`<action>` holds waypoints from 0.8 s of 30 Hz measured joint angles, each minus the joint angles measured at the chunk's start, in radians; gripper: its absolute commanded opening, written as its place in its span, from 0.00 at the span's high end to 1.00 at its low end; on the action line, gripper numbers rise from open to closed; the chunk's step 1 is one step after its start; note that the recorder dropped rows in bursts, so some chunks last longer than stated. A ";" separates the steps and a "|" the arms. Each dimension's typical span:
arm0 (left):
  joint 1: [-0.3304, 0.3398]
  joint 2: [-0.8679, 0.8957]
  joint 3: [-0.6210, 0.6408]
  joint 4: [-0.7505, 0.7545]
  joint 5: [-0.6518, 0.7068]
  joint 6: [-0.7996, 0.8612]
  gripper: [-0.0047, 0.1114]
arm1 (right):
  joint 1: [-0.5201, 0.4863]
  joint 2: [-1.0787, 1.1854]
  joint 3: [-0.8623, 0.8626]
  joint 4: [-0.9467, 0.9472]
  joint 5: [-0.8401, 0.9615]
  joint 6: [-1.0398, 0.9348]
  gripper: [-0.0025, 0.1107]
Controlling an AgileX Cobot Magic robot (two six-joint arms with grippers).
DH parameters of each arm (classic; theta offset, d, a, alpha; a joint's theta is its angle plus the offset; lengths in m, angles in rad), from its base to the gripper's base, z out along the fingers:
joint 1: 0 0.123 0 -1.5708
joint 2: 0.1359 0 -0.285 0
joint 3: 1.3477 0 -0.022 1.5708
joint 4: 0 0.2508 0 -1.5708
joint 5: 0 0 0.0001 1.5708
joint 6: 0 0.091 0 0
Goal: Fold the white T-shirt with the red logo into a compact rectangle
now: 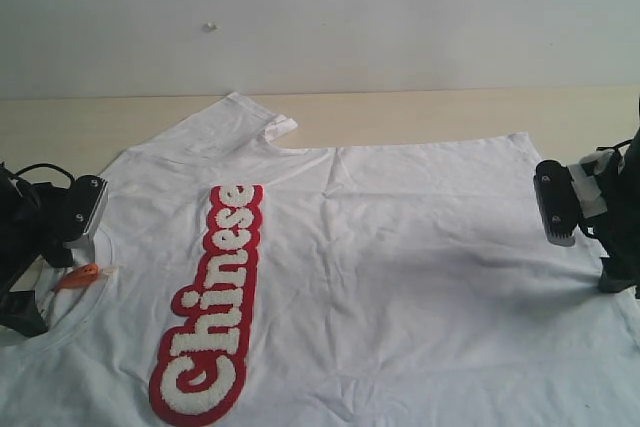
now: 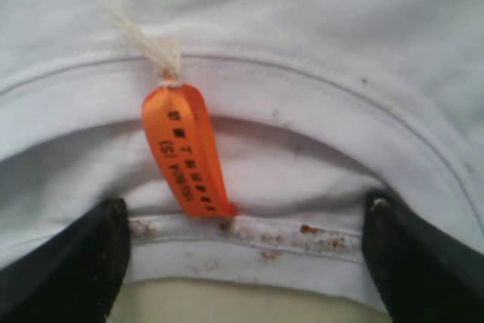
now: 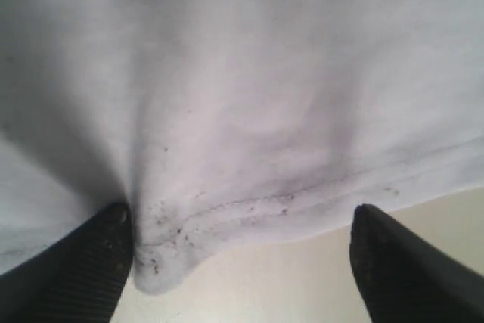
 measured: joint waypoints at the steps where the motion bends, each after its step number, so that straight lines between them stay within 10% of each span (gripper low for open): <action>1: 0.000 0.000 0.000 0.000 0.000 0.000 0.26 | 0.000 -0.002 0.003 0.002 -0.010 0.000 0.28; 10: 0.000 0.001 -0.002 0.000 0.002 0.000 0.26 | 0.000 0.026 -0.008 0.027 -0.116 -0.023 0.29; 17: 0.000 0.001 -0.002 0.000 0.002 0.000 0.26 | 0.000 0.030 -0.009 0.024 -0.064 -0.025 0.53; 24: 0.000 0.001 -0.002 0.000 0.002 0.000 0.26 | 0.000 0.032 -0.017 0.086 -0.009 -0.022 0.46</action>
